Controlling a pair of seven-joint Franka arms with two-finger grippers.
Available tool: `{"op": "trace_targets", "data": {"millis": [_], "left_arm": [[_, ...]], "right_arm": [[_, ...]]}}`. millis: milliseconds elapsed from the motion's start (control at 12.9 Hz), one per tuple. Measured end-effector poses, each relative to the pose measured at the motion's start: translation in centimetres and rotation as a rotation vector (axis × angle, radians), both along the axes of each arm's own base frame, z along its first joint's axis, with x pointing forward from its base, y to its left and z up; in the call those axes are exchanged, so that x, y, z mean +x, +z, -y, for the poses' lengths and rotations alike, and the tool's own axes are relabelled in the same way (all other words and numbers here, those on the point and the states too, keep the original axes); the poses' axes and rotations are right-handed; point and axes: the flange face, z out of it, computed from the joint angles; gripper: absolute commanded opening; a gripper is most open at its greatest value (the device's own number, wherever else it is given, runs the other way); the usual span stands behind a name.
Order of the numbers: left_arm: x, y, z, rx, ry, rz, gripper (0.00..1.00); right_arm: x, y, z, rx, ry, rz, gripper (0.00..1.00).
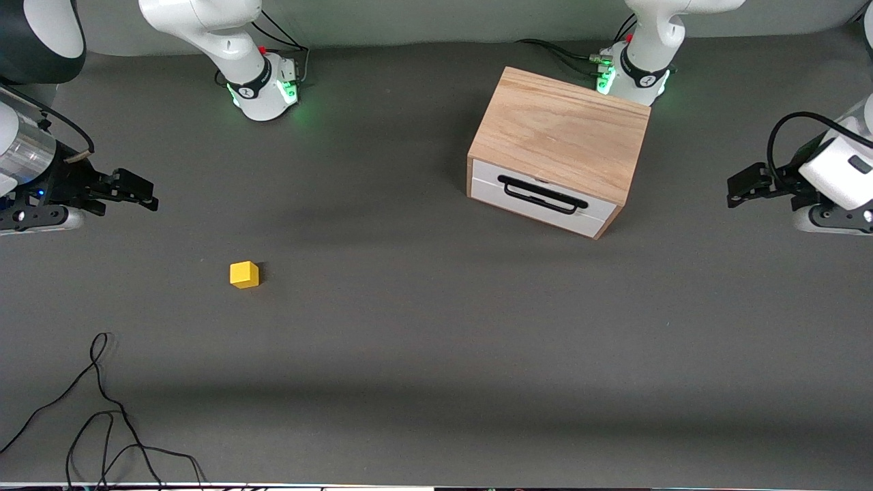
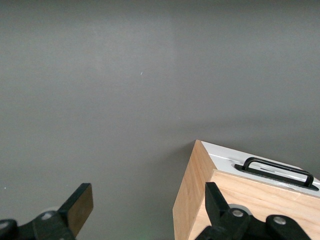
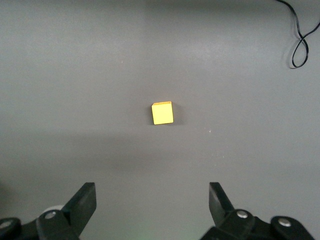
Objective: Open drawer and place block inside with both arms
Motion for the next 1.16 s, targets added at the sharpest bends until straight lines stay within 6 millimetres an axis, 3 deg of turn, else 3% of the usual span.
{"op": "trace_targets", "data": {"millis": [155,388,776,931,1163], "left_arm": [[-0.4,0.0,3.7,-0.001,-0.017,0.001,1.0],[-2.0,0.0,10.8,0.008,0.107,0.002,1.0],[-3.8,-1.2,20.0,0.009,0.599,0.027,1.0],[-4.0,-2.0,22.6,-0.024,0.851,0.005,1.0],[-3.7,-3.2,24.3,-0.042,1.135,-0.042,1.0]], "right_arm": [[0.1,0.0,0.0,0.0,0.001,0.01,1.0],[0.2,-0.6,-0.2,0.0,0.003,0.01,1.0],[0.2,-0.7,-0.2,0.0,0.003,0.013,1.0],[0.1,-0.4,-0.2,0.0,0.004,0.018,1.0],[0.0,-0.3,-0.2,0.0,0.005,0.02,1.0]]}}
